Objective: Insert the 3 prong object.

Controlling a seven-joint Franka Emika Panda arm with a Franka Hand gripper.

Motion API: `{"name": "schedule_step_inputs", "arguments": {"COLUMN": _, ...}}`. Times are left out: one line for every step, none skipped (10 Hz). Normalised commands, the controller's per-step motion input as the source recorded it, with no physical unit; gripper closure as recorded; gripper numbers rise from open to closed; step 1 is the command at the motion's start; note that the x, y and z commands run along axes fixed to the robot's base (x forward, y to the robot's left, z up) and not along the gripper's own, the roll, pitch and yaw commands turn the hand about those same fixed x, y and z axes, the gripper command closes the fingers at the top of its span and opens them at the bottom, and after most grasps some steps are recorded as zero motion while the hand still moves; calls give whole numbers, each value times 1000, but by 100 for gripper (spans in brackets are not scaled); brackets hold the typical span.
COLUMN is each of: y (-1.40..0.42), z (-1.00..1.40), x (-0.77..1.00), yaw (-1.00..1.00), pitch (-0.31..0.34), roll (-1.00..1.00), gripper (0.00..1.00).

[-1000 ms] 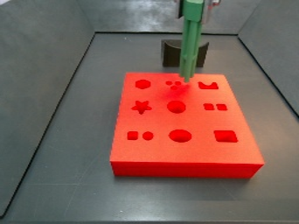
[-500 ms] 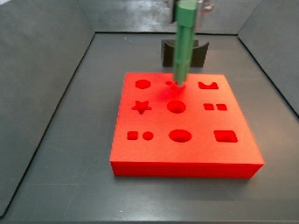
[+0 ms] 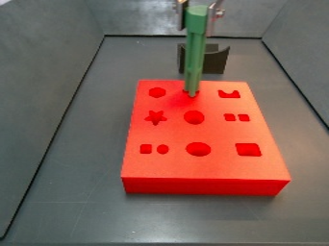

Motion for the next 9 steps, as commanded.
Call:
{"name": "schedule_step_inputs", "arguments": {"y": 71, "z": -300, "x": 0, "yaw": 0, "pitch": -57, "roll": -191, "gripper": 100}}
{"name": "schedule_step_inputs", "arguments": {"y": 0, "z": -131, "x": -171, "yaw": 0, "pitch": -83, "roll": -129, "gripper": 100}}
{"name": "schedule_step_inputs", "arguments": {"y": -171, "z": 0, "x": -294, "yaw": 0, "pitch": -139, "roll": -64, "gripper": 100}}
{"name": "schedule_step_inputs", "arguments": {"y": -237, "z": 0, "x": -297, "yaw": 0, "pitch": -144, "roll": -20, "gripper": 100}}
{"name": "schedule_step_inputs", "arguments": {"y": -257, "z": 0, "x": -243, "yaw": 0, "pitch": -143, "roll": -17, "gripper": 100}}
{"name": "schedule_step_inputs", "arguments": {"y": 0, "z": -200, "x": -17, "yaw": 0, "pitch": -129, "roll": -81, "gripper": 100}}
{"name": "schedule_step_inputs", "arguments": {"y": 0, "z": -380, "x": 83, "yaw": -23, "pitch": -59, "roll": -61, "gripper": 100}}
{"name": "schedule_step_inputs", "arguments": {"y": 100, "z": -686, "x": 369, "yaw": 0, "pitch": 0, "roll": -30, "gripper": 100}}
{"name": "schedule_step_inputs", "arguments": {"y": 277, "z": -1000, "x": 269, "yaw": 0, "pitch": 11, "roll": -13, "gripper": 100}}
